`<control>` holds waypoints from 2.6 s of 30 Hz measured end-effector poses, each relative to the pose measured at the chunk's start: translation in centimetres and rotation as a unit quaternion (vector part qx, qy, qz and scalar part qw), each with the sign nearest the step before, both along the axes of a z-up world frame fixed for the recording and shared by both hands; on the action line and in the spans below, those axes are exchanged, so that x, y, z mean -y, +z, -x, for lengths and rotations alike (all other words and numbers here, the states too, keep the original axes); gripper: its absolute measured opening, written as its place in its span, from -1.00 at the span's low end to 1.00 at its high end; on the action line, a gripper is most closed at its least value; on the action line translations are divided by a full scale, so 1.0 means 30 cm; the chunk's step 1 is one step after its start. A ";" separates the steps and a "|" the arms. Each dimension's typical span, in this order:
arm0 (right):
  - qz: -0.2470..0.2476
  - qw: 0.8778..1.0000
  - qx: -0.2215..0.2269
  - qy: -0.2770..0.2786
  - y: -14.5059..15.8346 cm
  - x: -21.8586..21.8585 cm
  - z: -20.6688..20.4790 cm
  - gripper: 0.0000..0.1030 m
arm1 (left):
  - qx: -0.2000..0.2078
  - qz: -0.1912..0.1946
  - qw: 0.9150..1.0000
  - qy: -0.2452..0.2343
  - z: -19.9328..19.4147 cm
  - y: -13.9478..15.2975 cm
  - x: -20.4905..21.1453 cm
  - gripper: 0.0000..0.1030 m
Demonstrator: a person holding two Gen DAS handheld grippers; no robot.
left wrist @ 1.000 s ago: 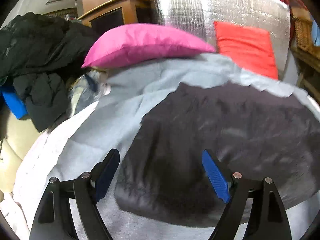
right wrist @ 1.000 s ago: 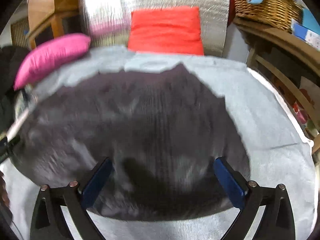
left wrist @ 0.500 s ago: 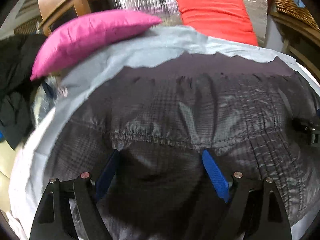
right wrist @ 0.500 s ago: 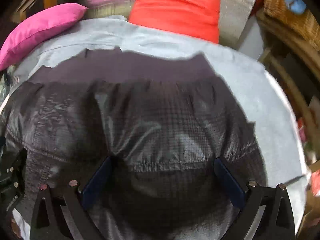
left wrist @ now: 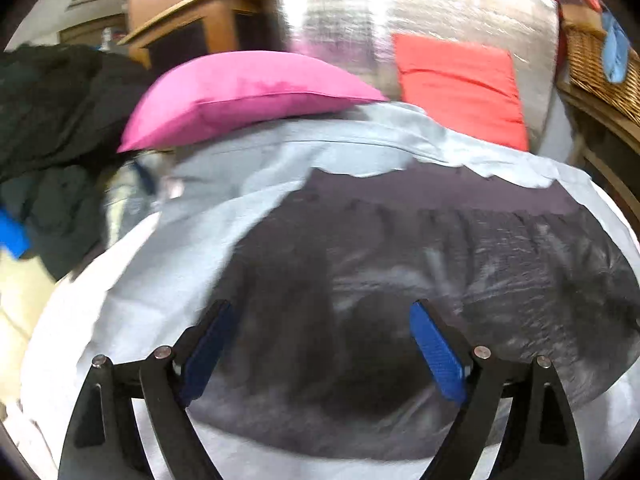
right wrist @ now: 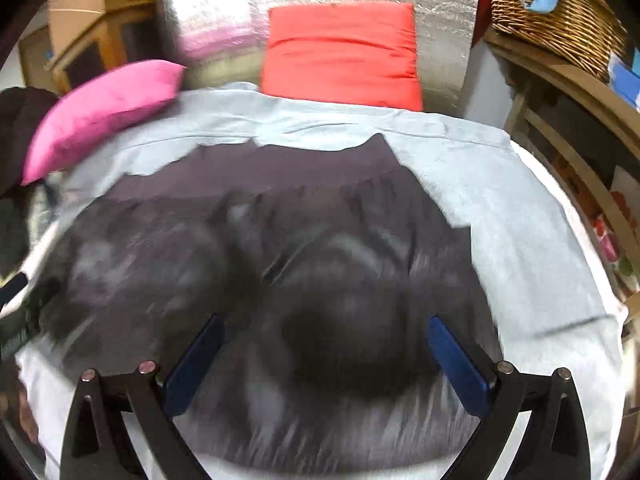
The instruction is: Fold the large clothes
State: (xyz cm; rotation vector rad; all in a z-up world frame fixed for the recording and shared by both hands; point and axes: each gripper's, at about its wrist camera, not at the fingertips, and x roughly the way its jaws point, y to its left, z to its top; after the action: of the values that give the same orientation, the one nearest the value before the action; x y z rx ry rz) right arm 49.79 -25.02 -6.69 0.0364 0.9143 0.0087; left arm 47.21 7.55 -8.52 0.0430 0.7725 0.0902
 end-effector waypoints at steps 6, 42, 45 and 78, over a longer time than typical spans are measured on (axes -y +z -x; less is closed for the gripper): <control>0.019 1.000 -0.007 -0.006 -0.114 0.003 0.102 0.99 | -0.056 -0.031 0.997 0.039 0.000 -0.167 -0.073 0.77; 0.051 0.998 -0.035 -0.018 -0.185 0.029 0.042 1.00 | -0.042 -0.059 0.997 0.014 0.030 -0.181 0.017 0.83; 0.052 0.998 -0.035 -0.020 -0.192 0.027 0.047 1.00 | -0.045 -0.055 0.997 0.015 0.026 -0.181 0.013 0.83; -0.104 0.994 0.015 -0.017 -0.019 0.262 0.098 1.00 | -0.011 0.085 0.996 -0.026 -0.019 0.017 -0.251 0.97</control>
State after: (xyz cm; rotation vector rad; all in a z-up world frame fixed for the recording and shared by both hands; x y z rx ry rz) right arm 46.85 -32.87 -7.26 0.2458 0.8806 0.0722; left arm 47.80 15.07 -8.01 -0.0982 0.7987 -0.0248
